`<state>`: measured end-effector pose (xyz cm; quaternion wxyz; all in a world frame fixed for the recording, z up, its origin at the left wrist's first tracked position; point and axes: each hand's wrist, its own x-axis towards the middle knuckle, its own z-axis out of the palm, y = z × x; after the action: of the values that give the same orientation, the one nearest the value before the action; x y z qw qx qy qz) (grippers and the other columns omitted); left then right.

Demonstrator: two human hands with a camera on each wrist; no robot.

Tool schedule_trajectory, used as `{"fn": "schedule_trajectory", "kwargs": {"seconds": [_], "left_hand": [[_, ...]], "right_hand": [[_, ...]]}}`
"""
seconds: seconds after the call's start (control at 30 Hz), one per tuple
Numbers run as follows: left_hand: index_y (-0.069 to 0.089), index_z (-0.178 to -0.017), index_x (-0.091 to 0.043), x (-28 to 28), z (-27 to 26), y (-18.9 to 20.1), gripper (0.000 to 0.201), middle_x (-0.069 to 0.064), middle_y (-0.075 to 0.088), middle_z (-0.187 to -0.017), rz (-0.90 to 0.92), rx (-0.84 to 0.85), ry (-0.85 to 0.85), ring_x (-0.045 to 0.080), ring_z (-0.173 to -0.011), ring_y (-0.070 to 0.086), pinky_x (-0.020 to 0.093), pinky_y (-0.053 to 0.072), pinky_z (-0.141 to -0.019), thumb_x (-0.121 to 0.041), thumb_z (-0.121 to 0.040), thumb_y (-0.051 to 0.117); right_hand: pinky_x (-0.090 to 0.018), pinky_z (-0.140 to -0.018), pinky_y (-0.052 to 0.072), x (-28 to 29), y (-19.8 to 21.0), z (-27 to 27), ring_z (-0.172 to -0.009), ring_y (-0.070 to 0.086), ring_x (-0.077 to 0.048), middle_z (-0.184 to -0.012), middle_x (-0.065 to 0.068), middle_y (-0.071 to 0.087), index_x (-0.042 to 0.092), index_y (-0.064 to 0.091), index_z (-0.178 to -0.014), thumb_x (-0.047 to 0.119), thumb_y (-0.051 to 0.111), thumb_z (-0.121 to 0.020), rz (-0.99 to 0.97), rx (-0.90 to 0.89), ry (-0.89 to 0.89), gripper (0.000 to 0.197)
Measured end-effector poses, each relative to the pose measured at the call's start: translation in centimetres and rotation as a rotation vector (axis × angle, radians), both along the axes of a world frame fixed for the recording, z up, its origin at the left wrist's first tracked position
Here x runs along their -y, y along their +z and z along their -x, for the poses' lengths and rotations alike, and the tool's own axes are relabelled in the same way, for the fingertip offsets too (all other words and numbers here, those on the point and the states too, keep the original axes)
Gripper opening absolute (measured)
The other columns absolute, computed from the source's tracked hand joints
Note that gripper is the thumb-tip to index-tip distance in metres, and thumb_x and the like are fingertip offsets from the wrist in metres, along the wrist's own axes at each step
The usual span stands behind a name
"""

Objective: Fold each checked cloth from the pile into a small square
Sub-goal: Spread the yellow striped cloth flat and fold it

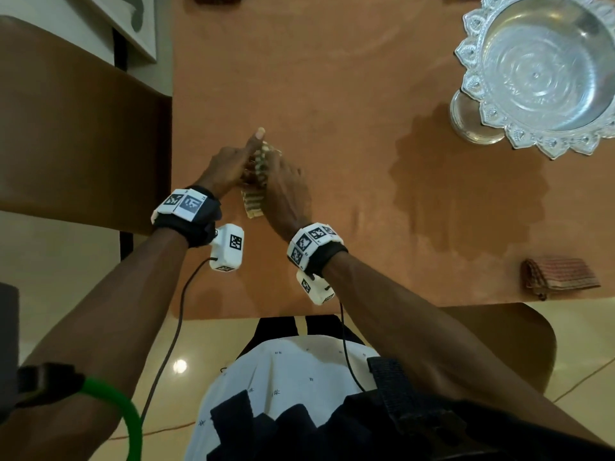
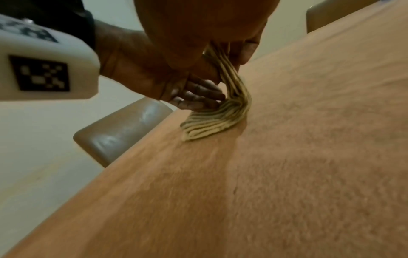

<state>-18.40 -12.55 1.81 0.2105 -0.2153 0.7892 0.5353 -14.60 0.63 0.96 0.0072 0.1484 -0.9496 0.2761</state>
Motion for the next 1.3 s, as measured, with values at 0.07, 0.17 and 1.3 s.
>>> {"fn": "schedule_trajectory", "kwargs": {"seconds": [0.07,0.17,1.3], "left_hand": [[0.069,-0.094,-0.010,1.0,0.0,-0.7,0.086,0.022,0.071,-0.102,0.025,0.017,-0.033,0.027,-0.091,0.068,0.047,0.053,-0.089,-0.090,-0.067,0.056],[0.068,-0.094,0.005,1.8,-0.5,-1.9,0.096,0.025,0.070,-0.099,0.060,0.008,-0.030,0.028,-0.081,0.067,0.049,0.056,-0.081,-0.082,-0.056,0.072],[0.017,-0.158,-0.010,-2.1,-6.9,-6.0,0.060,0.008,0.013,-0.166,0.868,-0.328,-0.272,0.023,-0.153,0.010,0.043,0.014,-0.124,-0.018,-0.101,0.035]], "right_hand": [[-0.043,-0.081,0.048,0.9,-0.9,-0.7,-0.094,0.062,-0.033,-0.108,-0.017,0.065,0.001,0.057,-0.115,0.007,0.068,-0.080,-0.038,-0.030,0.086,0.037],[-0.041,-0.081,0.046,1.3,-2.3,-1.6,-0.092,0.060,-0.031,-0.105,-0.015,0.064,0.004,0.060,-0.110,0.007,0.070,-0.074,-0.086,-0.030,0.091,0.037],[-0.046,-0.124,0.007,-0.8,-5.5,0.8,-0.152,0.009,-0.028,-0.163,-0.014,0.018,0.003,0.025,-0.154,0.036,0.020,-0.103,-0.110,0.152,0.358,0.061]]}}
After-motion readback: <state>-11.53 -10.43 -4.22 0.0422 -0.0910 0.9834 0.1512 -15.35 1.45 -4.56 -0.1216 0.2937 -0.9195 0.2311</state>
